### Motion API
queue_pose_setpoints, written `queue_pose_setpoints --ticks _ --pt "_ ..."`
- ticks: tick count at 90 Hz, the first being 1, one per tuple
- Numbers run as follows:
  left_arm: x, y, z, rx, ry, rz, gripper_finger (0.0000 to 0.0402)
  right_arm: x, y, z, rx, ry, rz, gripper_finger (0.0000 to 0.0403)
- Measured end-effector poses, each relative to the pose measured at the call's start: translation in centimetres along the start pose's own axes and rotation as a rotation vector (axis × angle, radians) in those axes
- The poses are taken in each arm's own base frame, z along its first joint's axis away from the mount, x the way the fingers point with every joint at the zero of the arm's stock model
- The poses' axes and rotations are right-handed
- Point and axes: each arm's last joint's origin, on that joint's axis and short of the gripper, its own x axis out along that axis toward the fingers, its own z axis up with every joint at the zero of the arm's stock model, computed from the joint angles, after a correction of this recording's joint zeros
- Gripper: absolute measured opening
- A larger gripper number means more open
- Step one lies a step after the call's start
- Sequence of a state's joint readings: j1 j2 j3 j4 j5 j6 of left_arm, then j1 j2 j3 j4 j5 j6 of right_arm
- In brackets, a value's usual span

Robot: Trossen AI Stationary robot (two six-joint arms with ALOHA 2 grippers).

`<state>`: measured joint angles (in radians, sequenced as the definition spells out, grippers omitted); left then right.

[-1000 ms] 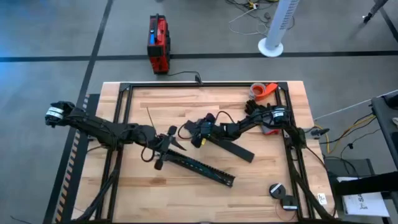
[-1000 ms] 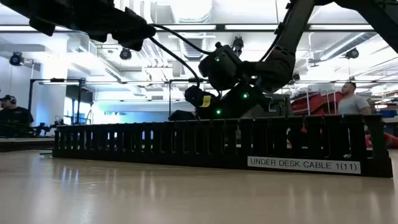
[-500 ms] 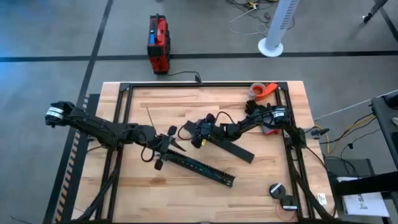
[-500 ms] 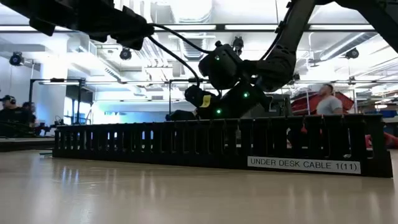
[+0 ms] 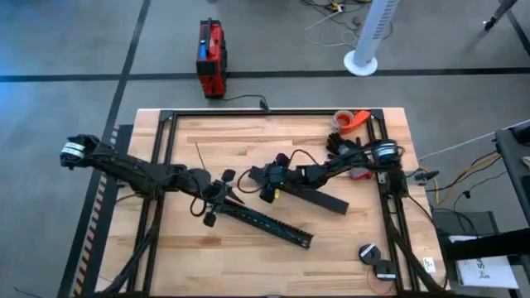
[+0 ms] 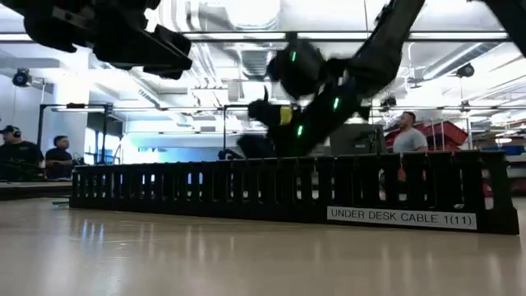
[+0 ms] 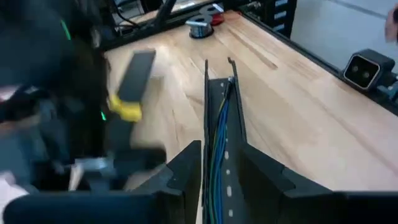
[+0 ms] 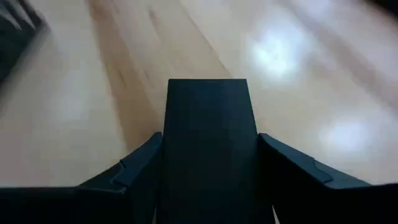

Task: Ziptie cables
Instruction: Close the black cable duct

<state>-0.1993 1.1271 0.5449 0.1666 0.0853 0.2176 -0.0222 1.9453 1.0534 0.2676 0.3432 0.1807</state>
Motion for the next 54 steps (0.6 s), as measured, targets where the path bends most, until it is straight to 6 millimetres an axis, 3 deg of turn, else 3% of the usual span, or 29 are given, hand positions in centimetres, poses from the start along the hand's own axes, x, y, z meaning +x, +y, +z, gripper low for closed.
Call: queue_pose_setpoints --ticks 11,27,43,54 --pt "0.0 0.0 0.0 -0.002 0.005 -0.001 0.0091 -3.3 -0.2 1.9 0.001 0.021 -0.012 0.0218" --pt "0.0 -0.1 -0.5 -0.026 0.056 -0.013 0.0117 -8.6 1.7 4.0 0.023 -0.014 0.048 0.0218" --pt "0.5 -0.4 -1.5 -0.136 0.133 -0.072 0.0185 -11.8 4.7 3.2 -0.007 -0.060 -0.061 0.0218" --pt "1.8 -0.4 -1.9 -0.149 0.128 -0.075 0.0250 -12.7 6.4 2.6 -0.001 -0.092 -0.075 0.0218"
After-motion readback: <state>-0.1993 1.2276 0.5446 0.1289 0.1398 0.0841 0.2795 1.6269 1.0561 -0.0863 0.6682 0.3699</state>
